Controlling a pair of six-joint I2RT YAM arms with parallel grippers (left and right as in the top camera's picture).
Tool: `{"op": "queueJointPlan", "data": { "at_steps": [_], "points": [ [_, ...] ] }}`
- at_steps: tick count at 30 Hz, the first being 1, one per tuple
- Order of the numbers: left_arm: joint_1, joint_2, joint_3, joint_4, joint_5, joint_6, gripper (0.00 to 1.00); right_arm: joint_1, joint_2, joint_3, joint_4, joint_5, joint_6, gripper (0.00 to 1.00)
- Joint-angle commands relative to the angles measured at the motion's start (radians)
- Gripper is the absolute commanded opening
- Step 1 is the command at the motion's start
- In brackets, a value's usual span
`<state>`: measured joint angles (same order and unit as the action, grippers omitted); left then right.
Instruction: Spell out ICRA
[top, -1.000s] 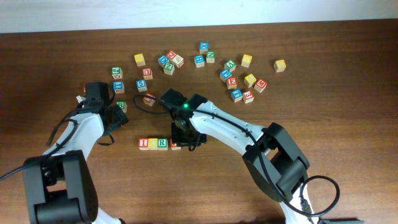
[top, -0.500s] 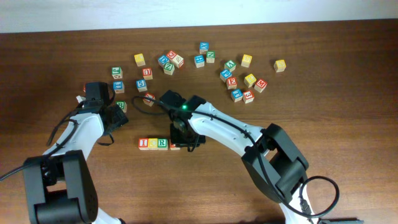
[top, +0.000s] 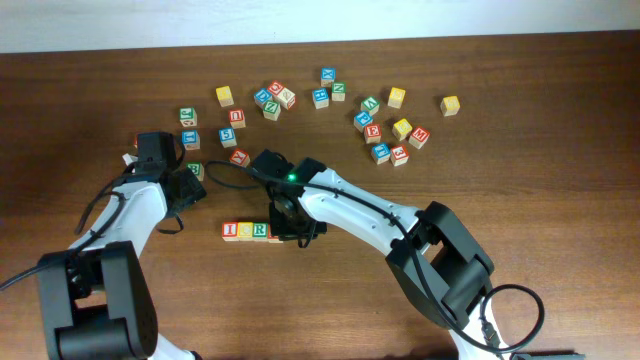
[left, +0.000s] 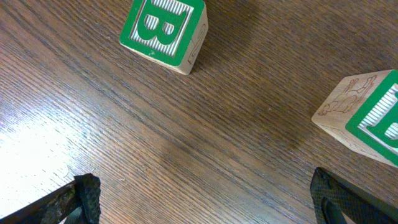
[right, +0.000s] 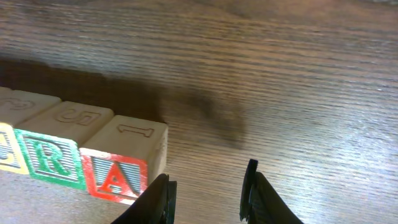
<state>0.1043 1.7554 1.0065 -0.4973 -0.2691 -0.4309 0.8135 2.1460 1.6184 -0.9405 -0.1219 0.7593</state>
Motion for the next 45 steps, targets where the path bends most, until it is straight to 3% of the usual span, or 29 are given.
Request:
{"op": "queueJointPlan", "data": {
  "at_steps": [1, 7, 10, 11, 13, 45],
  "points": [
    [0.002, 0.008, 0.010, -0.001, 0.000, -0.002, 0.99, 0.005, 0.004, 0.008, -0.028, 0.020, 0.002, 0.28],
    [0.002, 0.008, 0.010, -0.001, 0.000, -0.002, 0.99, 0.007, 0.004, 0.008, -0.106, -0.053, 0.000, 0.27],
    [0.002, 0.008, 0.010, -0.001, 0.000, -0.002, 0.99, 0.018, 0.004, 0.008, -0.122, -0.063, -0.004, 0.20],
    [0.002, 0.008, 0.010, -0.001, 0.000, -0.002, 0.99, 0.028, 0.004, 0.008, -0.123, -0.063, -0.030, 0.11],
    [0.002, 0.008, 0.010, -0.001, 0.000, -0.002, 0.99, 0.046, 0.004, 0.008, -0.125, -0.062, -0.045, 0.09],
    [0.002, 0.008, 0.010, -0.001, 0.000, -0.002, 0.99, 0.084, 0.004, 0.008, -0.001, -0.081, -0.044, 0.09]
  ]
}}
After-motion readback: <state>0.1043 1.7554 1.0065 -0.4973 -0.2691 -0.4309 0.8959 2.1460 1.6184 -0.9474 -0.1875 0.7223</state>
